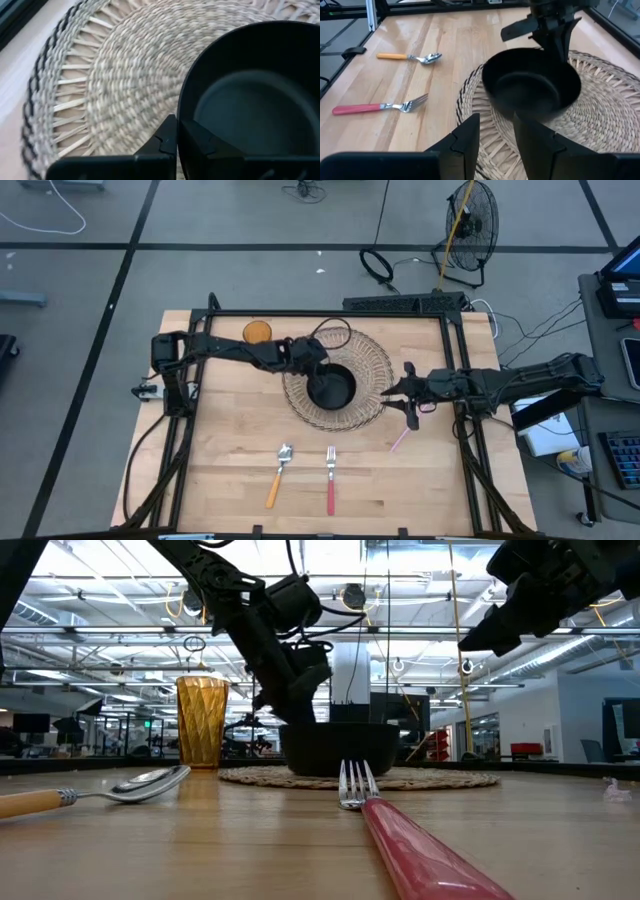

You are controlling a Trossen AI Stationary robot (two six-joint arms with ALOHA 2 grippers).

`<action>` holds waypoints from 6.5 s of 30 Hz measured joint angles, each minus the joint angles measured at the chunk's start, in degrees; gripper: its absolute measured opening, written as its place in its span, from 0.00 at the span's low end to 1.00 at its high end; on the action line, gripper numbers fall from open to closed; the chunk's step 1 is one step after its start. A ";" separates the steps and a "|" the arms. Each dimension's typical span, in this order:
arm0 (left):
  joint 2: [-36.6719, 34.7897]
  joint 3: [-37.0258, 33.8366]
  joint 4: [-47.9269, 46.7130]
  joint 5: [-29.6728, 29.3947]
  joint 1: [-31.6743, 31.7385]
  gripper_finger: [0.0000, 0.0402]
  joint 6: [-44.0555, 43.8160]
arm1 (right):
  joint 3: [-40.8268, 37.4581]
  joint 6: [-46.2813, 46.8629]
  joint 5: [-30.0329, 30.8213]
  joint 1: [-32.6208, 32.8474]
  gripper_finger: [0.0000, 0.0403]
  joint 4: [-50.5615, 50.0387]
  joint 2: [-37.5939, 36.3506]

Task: Pick & Place Utensil
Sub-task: Put the black bowl on the brown mat, then put the yellow spoon into the black bowl on the brown mat

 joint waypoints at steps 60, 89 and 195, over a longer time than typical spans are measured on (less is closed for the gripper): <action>-6.75 -0.02 -10.09 -4.95 3.73 0.49 1.60 | -0.14 0.80 -0.24 -0.02 0.29 2.41 0.02; -26.54 -5.12 -21.25 -17.89 -32.47 0.49 -1.00 | -0.14 -0.92 -0.59 0.00 0.29 3.47 0.02; -31.66 -26.51 -3.42 -29.65 -56.38 0.49 -21.14 | 29.90 -26.14 -18.08 16.15 0.29 24.50 62.55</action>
